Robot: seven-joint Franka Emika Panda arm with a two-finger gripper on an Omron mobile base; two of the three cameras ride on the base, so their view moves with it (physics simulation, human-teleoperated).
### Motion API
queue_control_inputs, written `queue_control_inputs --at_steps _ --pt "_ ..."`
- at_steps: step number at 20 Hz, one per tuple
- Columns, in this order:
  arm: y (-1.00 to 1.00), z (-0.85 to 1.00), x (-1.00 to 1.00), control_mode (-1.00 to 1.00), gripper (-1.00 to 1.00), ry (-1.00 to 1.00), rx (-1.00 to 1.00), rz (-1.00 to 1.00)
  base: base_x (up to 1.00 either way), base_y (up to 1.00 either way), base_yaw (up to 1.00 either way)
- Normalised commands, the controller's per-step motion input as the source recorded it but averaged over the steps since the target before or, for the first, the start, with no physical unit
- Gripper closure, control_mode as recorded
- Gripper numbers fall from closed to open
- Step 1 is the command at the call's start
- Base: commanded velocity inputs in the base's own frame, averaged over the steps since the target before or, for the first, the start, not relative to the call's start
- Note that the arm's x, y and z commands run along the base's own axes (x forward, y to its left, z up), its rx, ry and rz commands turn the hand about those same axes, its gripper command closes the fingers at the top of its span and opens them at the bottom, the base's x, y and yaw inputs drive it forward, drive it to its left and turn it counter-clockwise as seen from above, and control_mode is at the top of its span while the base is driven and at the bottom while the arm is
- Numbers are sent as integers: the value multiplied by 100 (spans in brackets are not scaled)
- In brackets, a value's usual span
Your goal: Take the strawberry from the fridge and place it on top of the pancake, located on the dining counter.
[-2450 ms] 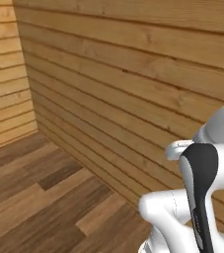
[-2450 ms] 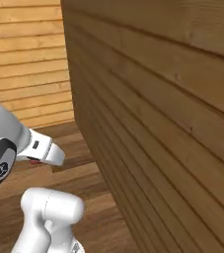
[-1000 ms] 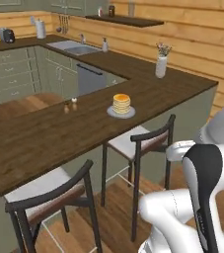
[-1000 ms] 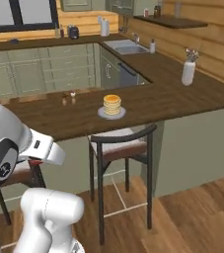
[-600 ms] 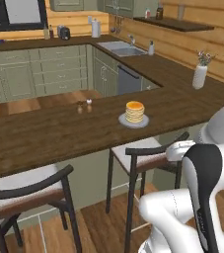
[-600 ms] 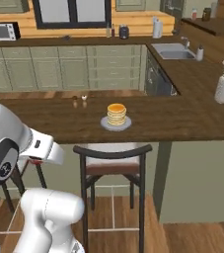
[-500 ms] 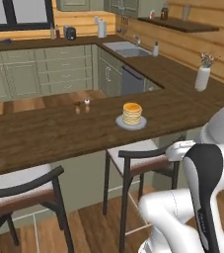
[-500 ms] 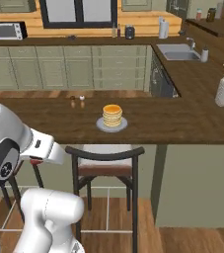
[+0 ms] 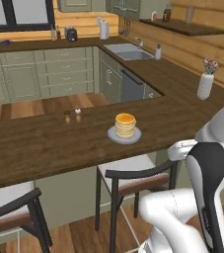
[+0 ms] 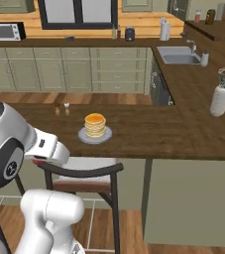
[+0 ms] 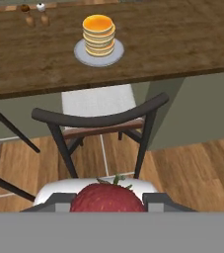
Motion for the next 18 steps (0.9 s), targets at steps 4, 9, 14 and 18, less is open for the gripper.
queue_control_inputs --at_steps 4,9,14,18 --pt "0 0 0 100 100 0 0 0 38 64 5" --pt "0 0 0 100 100 0 0 0 76 36 18" --pt "0 0 0 100 100 0 0 0 97 0 26" --pt "0 0 0 100 100 0 0 0 78 -35 -1"
